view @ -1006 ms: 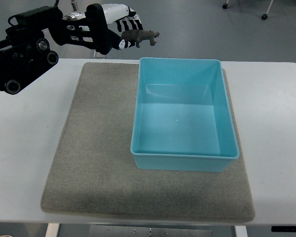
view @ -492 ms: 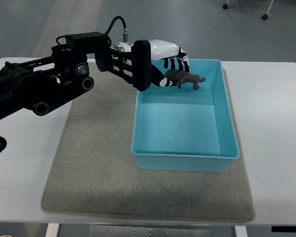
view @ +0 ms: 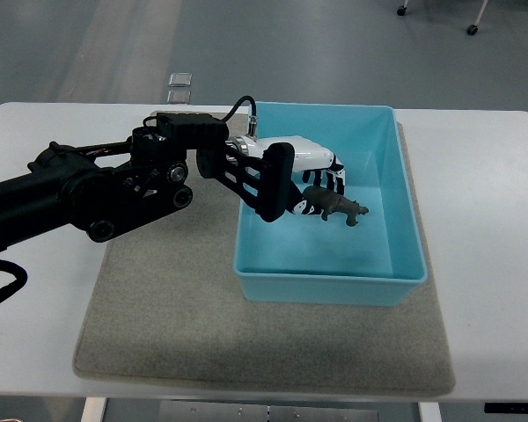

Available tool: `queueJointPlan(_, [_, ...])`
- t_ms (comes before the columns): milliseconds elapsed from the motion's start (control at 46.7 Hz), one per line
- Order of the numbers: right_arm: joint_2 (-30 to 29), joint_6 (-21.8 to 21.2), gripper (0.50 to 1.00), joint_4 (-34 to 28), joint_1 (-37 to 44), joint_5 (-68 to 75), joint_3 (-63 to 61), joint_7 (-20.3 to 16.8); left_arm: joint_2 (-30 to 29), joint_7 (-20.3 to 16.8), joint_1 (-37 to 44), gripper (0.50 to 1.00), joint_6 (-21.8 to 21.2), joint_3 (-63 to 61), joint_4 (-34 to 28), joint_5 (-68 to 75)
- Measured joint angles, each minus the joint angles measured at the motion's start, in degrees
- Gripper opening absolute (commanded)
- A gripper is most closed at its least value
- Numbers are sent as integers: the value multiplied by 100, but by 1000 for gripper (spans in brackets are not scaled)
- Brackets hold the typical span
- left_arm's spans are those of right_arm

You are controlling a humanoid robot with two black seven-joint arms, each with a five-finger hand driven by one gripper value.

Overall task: Place brown hippo in blue box with left hand
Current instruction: 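Lower the hippo into the blue box and open the left hand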

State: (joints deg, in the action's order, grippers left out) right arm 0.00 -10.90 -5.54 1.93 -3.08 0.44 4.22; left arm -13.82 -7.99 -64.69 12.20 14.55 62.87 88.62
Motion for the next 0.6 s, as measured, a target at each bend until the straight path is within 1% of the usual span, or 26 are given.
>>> queueJointPlan(364, [0, 0, 936, 0, 0, 0, 0, 0, 55, 26, 16, 500, -56, -233, -109, 76])
queueJointPlan(428, [0, 0, 936, 0, 0, 0, 0, 0, 55, 23, 17, 595, -60, -233, -109, 69])
queueJointPlan(492, [0, 0, 936, 0, 0, 0, 0, 0, 55, 16, 26, 715, -60, -234, -98, 58])
queueJointPlan(514, [0, 0, 936, 0, 0, 0, 0, 0, 53, 12, 27, 747, -64, -233, -95, 54])
queueJointPlan(556, [0, 0, 936, 0, 0, 0, 0, 0, 53, 6, 33, 790, -73, -233, -94, 37])
queueJointPlan(599, [0, 0, 936, 0, 1, 0, 0, 0, 53, 1, 65, 848, -88, -225, -92, 16])
